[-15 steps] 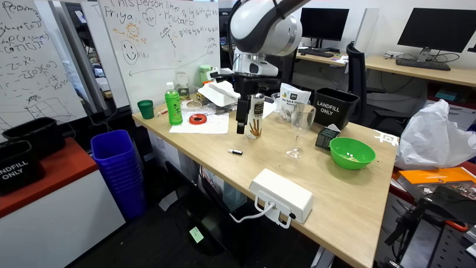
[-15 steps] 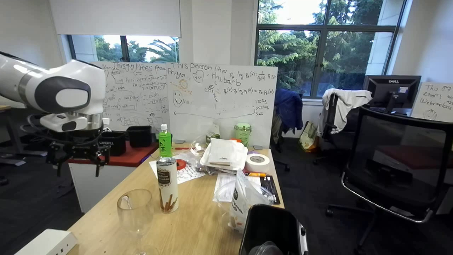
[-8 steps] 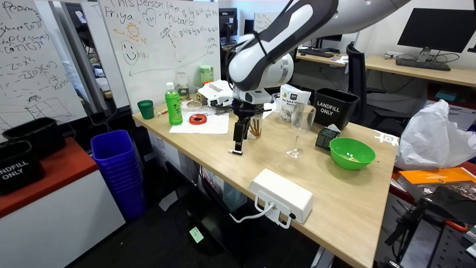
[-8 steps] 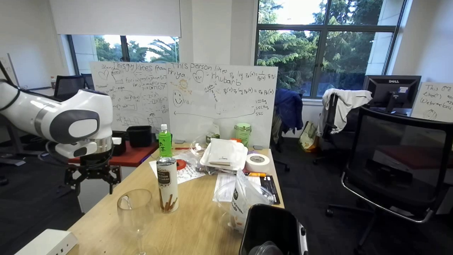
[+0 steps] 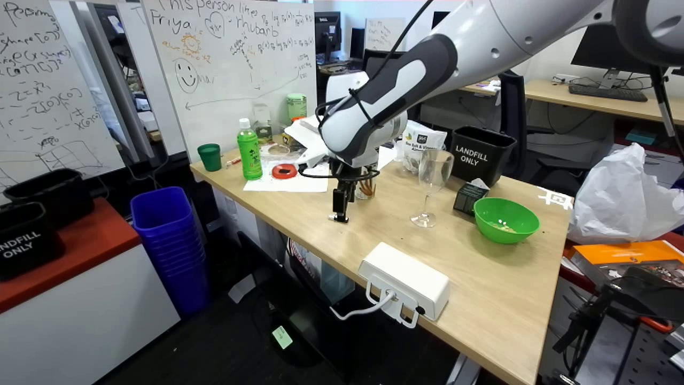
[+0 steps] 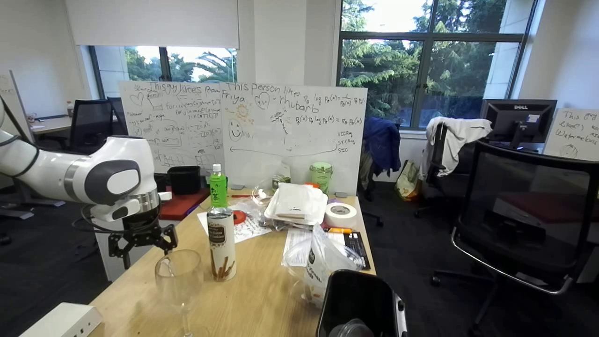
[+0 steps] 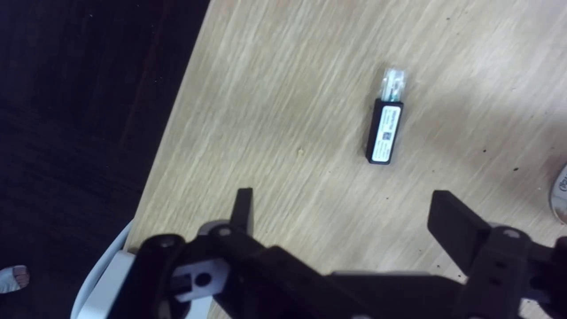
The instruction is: Pick up the black object from the table and put it in the bin
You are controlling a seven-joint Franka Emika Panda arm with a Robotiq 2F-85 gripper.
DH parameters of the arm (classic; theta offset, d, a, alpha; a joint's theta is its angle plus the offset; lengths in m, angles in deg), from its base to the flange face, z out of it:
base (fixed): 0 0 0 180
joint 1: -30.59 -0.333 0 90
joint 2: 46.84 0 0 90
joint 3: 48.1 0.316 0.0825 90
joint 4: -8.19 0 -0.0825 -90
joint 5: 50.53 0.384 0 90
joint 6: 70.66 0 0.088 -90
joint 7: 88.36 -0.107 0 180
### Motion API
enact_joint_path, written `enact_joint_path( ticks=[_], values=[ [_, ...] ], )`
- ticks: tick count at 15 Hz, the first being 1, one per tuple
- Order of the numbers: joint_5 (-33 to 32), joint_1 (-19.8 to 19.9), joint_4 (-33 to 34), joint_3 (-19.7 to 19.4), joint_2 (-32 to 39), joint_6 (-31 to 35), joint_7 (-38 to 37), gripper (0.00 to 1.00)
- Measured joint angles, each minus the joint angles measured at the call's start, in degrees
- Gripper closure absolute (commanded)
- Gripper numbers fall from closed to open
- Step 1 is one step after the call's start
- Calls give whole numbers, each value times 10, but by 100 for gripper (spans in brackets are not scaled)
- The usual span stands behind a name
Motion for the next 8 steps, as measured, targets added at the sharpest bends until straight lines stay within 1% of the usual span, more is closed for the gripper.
enact_joint_path(
  ticks=[2, 4, 8],
  values=[
    [5, -14, 23, -21, 18, -2, 0, 0],
    [10, -23, 47, -33, 35, -7, 0, 0],
    [12, -26, 90, -35, 65, -33, 0, 0]
  ],
)
